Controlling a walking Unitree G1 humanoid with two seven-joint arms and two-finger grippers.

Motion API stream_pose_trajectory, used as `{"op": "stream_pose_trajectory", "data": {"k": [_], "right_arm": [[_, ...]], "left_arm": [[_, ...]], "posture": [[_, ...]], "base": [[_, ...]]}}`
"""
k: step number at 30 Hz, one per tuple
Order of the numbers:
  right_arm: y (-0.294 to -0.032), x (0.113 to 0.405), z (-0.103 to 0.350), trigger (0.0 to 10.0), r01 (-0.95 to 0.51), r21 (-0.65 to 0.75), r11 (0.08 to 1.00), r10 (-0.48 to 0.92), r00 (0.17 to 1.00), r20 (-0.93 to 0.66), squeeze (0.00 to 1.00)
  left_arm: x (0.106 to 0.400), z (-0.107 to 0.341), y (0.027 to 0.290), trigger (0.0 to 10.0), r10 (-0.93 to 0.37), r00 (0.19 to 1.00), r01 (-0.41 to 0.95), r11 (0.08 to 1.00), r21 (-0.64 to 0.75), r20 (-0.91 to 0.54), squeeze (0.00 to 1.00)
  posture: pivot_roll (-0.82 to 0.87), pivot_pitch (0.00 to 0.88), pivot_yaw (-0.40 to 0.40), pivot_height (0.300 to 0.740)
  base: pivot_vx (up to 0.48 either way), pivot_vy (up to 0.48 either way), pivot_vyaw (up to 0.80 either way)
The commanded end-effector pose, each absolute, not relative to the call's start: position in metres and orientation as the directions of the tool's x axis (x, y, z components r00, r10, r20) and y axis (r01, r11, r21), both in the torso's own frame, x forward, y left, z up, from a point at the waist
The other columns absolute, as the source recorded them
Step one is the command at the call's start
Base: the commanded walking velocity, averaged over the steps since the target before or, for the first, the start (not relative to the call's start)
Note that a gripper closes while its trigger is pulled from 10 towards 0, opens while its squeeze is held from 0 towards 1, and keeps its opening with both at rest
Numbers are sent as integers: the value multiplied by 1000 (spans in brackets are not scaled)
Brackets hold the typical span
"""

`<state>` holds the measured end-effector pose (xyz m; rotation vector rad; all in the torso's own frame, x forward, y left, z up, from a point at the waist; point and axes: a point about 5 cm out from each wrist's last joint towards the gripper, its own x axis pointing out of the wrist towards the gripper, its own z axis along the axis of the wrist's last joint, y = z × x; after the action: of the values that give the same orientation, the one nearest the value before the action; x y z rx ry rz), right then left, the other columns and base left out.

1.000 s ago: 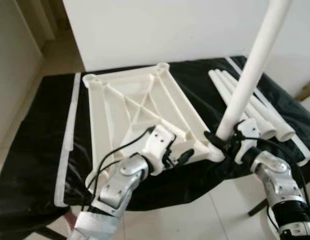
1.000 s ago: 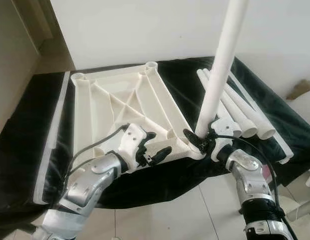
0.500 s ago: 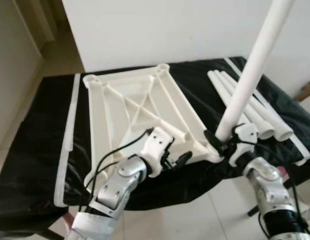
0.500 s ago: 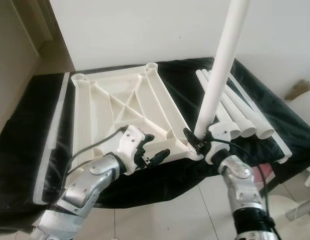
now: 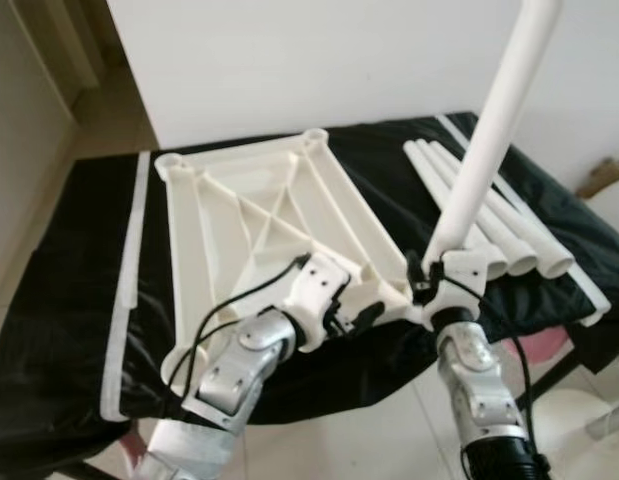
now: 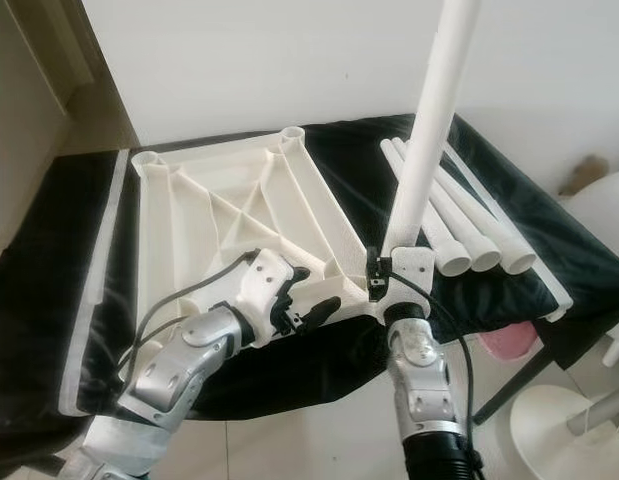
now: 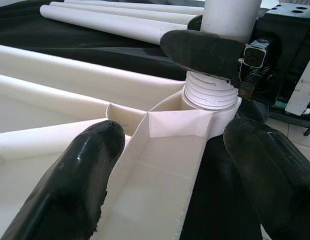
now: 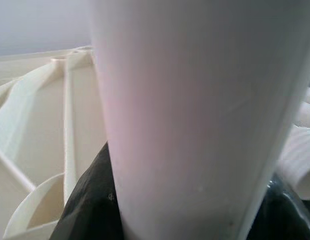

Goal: Building children table

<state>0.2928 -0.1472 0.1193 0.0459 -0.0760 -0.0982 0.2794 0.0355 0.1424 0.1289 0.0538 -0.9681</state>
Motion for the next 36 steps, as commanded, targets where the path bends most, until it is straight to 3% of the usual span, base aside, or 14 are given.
{"op": "stream_pose_trajectory", "data": {"k": [1,20,21,36], "right_arm": [[-140,288,102,10000,91,70,993,-91,996,-14,0],[-134,286,105,10000,102,68,992,-102,995,-7,0],[-134,286,106,10000,98,68,993,-98,995,-4,1000],[-148,285,121,10000,-70,81,994,62,994,93,1000]], "left_arm": [[282,141,37,10000,-809,577,817,569,99,-110,0],[281,140,38,10000,-802,587,808,575,128,-106,0],[280,140,39,10000,-803,586,809,573,129,-105,0],[278,142,38,10000,-818,569,821,558,117,-86,0]], "posture": [[18,0,14,740],[33,0,5,740],[34,0,6,740],[26,0,12,740]], "base": [[0,0,0],[0,0,0],[0,0,0],[0,0,0]]}}
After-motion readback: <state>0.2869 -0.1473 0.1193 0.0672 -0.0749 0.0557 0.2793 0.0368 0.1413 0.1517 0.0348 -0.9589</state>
